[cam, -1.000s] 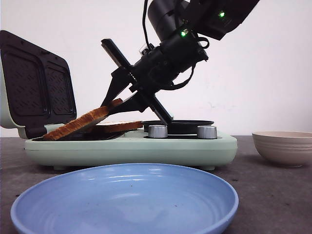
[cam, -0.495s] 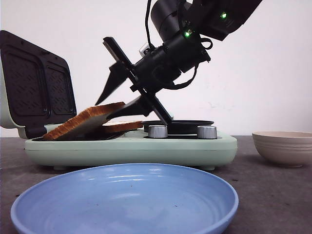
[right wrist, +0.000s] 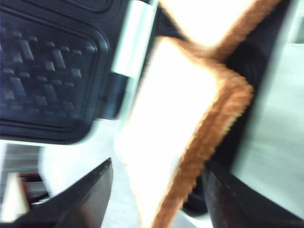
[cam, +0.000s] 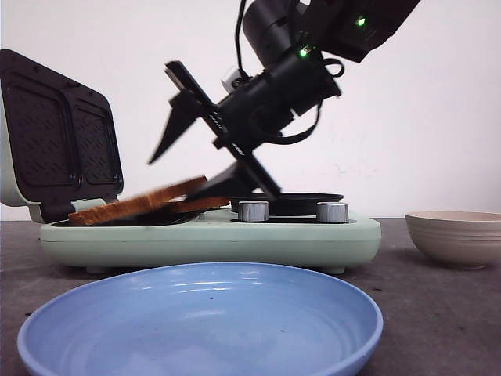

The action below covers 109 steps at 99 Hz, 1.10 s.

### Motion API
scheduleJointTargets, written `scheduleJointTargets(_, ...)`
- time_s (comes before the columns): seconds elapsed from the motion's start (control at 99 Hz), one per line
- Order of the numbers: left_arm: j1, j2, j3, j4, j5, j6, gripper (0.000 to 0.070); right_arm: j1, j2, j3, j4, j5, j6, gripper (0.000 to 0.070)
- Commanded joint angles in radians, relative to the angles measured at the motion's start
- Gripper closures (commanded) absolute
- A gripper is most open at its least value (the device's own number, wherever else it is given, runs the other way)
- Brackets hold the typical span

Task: Make breakfast with bread and shrimp
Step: 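Lay the bread on the sandwich maker plate and release, raise right gripper, then move the left gripper to the sandwich maker lid handle and grasp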

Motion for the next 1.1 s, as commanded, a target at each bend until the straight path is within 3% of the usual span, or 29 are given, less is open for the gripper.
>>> scheduleJointTargets(0.0,-0.003,0.003,0.006,0.007,-0.003,0.017,0.0672,-0.007,-0.013,0.031,-0.023,0.005,-0.063,0.0342)
scheduleJointTargets(0.424,-0.003,0.003,0.006,0.011,-0.003,0.016,0.0671,-0.037,-0.200,0.046,-0.175,0.146,-0.325,0.0343)
scheduleJointTargets(0.849,-0.003,0.004,0.006,0.007,-0.003,0.016,0.0671,-0.106,-0.509,0.045,-0.414,0.391,-0.640,0.0352)
scheduleJointTargets(1.091,-0.003,0.004,0.006,0.007,-0.003,0.016,0.0671,-0.165,-0.665,0.010,-0.503,0.424,-0.721,0.0364)
